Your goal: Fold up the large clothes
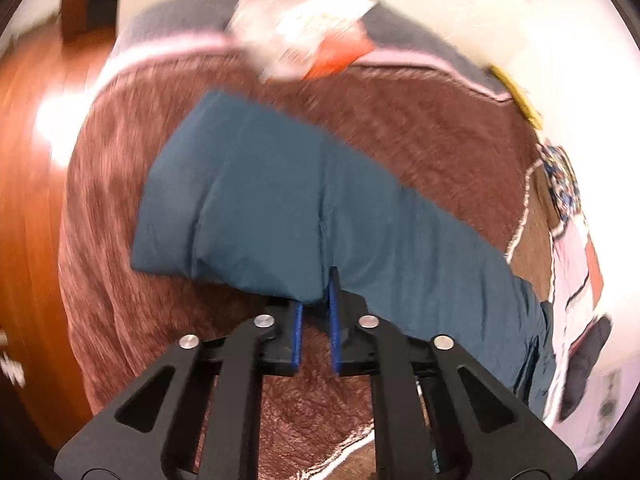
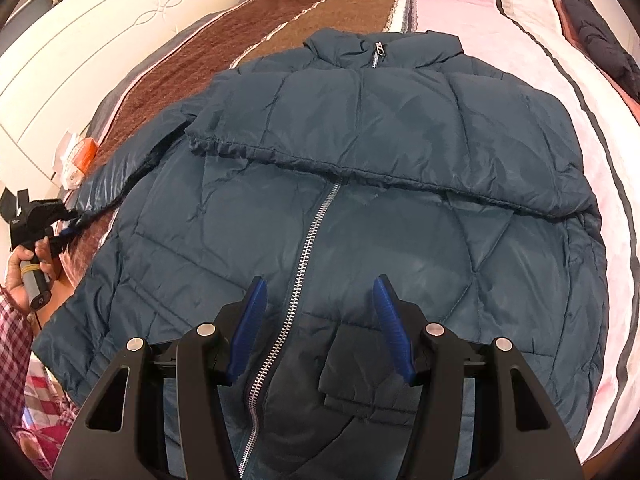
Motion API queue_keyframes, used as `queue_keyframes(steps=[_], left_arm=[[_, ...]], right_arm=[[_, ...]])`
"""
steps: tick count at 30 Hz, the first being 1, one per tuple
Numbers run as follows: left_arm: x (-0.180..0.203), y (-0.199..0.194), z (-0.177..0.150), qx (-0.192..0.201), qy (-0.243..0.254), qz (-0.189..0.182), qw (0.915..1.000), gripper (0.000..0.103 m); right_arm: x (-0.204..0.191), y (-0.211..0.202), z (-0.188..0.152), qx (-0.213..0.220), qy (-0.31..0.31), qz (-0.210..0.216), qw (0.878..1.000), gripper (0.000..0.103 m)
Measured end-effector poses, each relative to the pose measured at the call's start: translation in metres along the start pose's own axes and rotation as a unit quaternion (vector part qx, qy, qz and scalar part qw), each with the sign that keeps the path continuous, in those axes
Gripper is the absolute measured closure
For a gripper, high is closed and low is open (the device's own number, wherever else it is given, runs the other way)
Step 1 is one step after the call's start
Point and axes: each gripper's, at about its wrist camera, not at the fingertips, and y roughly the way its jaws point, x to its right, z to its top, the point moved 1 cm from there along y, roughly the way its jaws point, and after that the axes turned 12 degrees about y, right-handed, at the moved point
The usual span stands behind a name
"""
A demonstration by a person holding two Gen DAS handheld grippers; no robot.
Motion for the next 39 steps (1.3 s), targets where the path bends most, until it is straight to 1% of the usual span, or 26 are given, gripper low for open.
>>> queue_keyframes(steps=[2,4,7,9,10,14,16,17,18,19,20,21,22,25,26,28,29,31,32,33,34,35,36,37,38,39], left_arm=[[0.014,-0.017,0.008,0.032,0.038,0.000,0.9988,0.096],[0.034,-0.036,0.016,0.061,0.082,-0.004,0.9947,0.097],[0.075,-0.067,0.027,0.105,0.153,-0.023,0.9824,0.097],[0.110,-0.093,0.031,0.132,0.204,-0.056,0.9685,0.097],[0.122,-0.099,0.031,0.138,0.217,-0.065,0.9641,0.097],[0.196,-0.141,0.025,0.165,0.301,-0.141,0.9285,0.097],[0.231,-0.154,0.014,0.169,0.340,-0.172,0.9089,0.097],[0.252,-0.161,0.005,0.167,0.361,-0.193,0.8968,0.097],[0.268,-0.165,-0.004,0.164,0.378,-0.210,0.8869,0.097],[0.285,-0.167,-0.014,0.157,0.393,-0.227,0.8768,0.097],[0.305,-0.169,-0.029,0.147,0.412,-0.250,0.8637,0.097],[0.320,-0.168,-0.040,0.137,0.425,-0.265,0.8542,0.097],[0.339,-0.165,-0.057,0.119,0.442,-0.286,0.8419,0.097],[0.375,-0.149,-0.096,0.069,0.475,-0.314,0.8189,0.097],[0.390,-0.135,-0.117,0.042,0.490,-0.321,0.8095,0.097],[0.403,-0.112,-0.143,0.009,0.506,-0.319,0.8012,0.097],[0.410,-0.093,-0.163,-0.019,0.515,-0.313,0.7977,0.097],[0.415,-0.066,-0.184,-0.053,0.527,-0.298,0.7943,0.096],[0.417,-0.049,-0.198,-0.076,0.537,-0.280,0.7921,0.095],[0.419,-0.038,-0.208,-0.092,0.542,-0.265,0.7922,0.093],[0.415,-0.036,-0.220,-0.103,0.544,-0.258,0.7918,0.088],[0.411,-0.028,-0.226,-0.122,0.544,-0.249,0.7918,0.077],[0.409,-0.024,-0.228,-0.141,0.540,-0.242,0.7935,0.069],[0.408,-0.021,-0.230,-0.151,0.535,-0.242,0.7950,0.057],[0.401,-0.024,-0.228,-0.156,0.531,-0.251,0.7943,0.050],[0.401,-0.026,-0.225,-0.157,0.530,-0.260,0.7916,0.049]], right_arm=[[0.001,-0.001,0.000,0.002,0.002,0.002,1.000,0.047],[0.003,-0.003,0.001,0.004,0.005,0.004,1.000,0.047],[0.006,-0.005,0.001,0.007,0.011,0.006,1.000,0.047],[0.009,-0.008,0.001,0.011,0.018,0.008,1.000,0.047],[0.010,-0.009,0.002,0.012,0.020,0.009,1.000,0.047],[0.021,-0.019,0.004,0.029,0.033,0.011,0.999,0.047],[0.029,-0.025,0.004,0.037,0.044,0.011,0.998,0.047],[0.035,-0.028,0.005,0.042,0.053,0.012,0.998,0.047],[0.040,-0.030,0.005,0.045,0.061,0.013,0.997,0.047],[0.046,-0.032,0.004,0.048,0.068,0.013,0.996,0.047],[0.054,-0.035,0.003,0.052,0.077,0.013,0.996,0.047],[0.059,-0.036,0.003,0.054,0.083,0.012,0.995,0.047],[0.066,-0.038,0.001,0.057,0.089,0.011,0.994,0.047],[0.084,-0.043,-0.001,0.065,0.108,0.007,0.992,0.047],[0.089,-0.044,-0.002,0.067,0.114,0.006,0.991,0.047],[0.105,-0.047,-0.004,0.071,0.131,0.005,0.989,0.047],[0.111,-0.048,-0.004,0.073,0.139,0.003,0.988,0.047],[0.120,-0.049,-0.005,0.074,0.149,0.001,0.986,0.047],[0.125,-0.050,-0.006,0.074,0.156,0.001,0.985,0.047],[0.128,-0.051,-0.007,0.074,0.159,0.001,0.985,0.047],[0.131,-0.051,-0.007,0.074,0.161,0.001,0.984,0.047],[0.134,-0.051,-0.007,0.074,0.162,0.002,0.984,0.047],[0.135,-0.051,-0.007,0.073,0.163,0.003,0.984,0.047],[0.136,-0.051,-0.006,0.072,0.163,0.004,0.984,0.047],[0.137,-0.051,-0.006,0.072,0.164,0.006,0.984,0.047],[0.138,-0.050,-0.006,0.070,0.164,0.008,0.984,0.047]])
